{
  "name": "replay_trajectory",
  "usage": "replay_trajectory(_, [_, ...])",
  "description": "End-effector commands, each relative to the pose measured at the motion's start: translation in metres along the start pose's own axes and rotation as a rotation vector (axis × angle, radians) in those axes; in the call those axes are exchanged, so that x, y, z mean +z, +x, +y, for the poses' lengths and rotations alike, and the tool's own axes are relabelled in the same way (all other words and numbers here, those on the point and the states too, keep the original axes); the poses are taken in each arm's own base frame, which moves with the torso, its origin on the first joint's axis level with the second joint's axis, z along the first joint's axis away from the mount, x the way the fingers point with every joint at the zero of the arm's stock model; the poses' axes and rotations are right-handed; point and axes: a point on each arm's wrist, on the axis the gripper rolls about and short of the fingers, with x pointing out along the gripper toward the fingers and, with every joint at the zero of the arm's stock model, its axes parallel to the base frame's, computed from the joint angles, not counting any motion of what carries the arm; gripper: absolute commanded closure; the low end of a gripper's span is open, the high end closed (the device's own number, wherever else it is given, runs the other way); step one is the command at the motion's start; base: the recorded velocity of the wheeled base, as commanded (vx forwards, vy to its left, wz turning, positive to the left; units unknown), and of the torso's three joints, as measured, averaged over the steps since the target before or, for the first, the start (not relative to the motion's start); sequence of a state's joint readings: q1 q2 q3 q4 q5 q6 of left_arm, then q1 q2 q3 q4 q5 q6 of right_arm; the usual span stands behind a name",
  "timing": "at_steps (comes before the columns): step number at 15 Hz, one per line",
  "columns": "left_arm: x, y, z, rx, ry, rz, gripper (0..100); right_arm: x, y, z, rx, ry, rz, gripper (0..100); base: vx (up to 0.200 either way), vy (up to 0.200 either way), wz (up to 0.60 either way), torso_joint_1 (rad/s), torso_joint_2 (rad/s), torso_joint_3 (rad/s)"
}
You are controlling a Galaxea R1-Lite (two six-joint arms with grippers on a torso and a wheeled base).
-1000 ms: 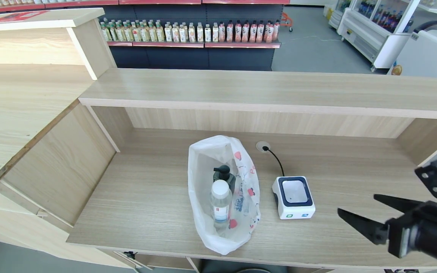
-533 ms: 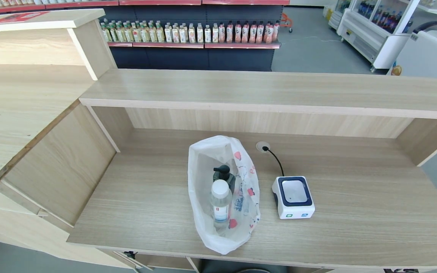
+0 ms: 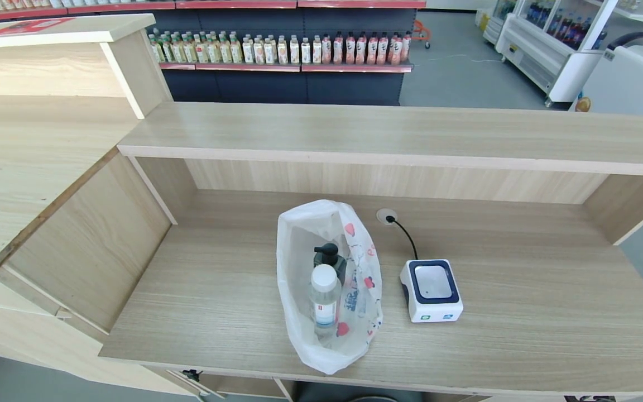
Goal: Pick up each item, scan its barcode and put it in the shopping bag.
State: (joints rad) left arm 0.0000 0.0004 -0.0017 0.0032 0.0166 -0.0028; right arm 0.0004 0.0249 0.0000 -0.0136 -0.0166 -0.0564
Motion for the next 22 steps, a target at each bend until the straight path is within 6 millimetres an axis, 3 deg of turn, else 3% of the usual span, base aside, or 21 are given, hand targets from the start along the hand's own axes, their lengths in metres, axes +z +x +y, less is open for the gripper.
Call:
replay_trajectory(1, [0.0, 0.0, 0.0, 0.0, 0.0, 0.0, 0, -0.0023, -0.0019, 0.0003, 0.005, -0.002, -0.009, 0, 0.0, 0.0, 0.0, 0.0, 0.0, 0.0])
replay_trajectory(12, [0.0, 0.0, 0.0, 0.0, -0.006, 0.0, 0, -0.0025, -0.002, 0.0004, 0.008, -0.01, -0.004, 0, 0.0, 0.0, 0.0, 0.0, 0.0, 0.0])
replay_trajectory(22, [0.0, 0.0, 0.0, 0.0, 0.01, 0.0, 0, -0.0029, -0.0019, 0.0004, 0.01, -0.011, -0.003, 0, 0.0, -0.2, 0.0, 0.003, 0.0, 0.0])
